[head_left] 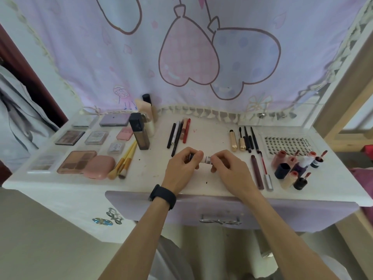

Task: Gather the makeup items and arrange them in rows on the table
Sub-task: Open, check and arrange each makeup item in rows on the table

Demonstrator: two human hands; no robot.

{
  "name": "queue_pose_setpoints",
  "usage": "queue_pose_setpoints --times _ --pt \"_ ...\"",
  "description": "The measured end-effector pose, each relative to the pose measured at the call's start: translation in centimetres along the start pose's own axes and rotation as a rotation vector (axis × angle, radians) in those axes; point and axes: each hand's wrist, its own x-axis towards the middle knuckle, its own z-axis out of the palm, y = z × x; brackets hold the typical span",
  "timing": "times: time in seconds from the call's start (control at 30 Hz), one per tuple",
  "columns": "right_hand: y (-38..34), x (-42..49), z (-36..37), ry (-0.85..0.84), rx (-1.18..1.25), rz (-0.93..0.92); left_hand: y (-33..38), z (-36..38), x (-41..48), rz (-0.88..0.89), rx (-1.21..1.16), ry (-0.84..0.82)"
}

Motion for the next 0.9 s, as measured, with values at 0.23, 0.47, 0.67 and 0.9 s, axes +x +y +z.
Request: queue_pose_setpoints --times 0.23,0.47,0.67,0.9 --pt "0.0 -0.2 -0.7 0.020 0.095 0.003 0.0 0.0 0.1 -0.006 -0.003 0.016" --pt "0.3 -0.1 -0.5 0.026 0.106 -0.049 -0.2 0.1 0.2 0.006 0.007 0.018" --pt "0.4 -0.1 -0.7 0.019 0.114 -0.037 -0.3 0.0 0.3 -0.004 -0.016 0.027" --pt "1.0 -0.1 0.0 0.070 0.032 -0.120 -0.2 0.3 0.2 -0.031 0.030 0.044"
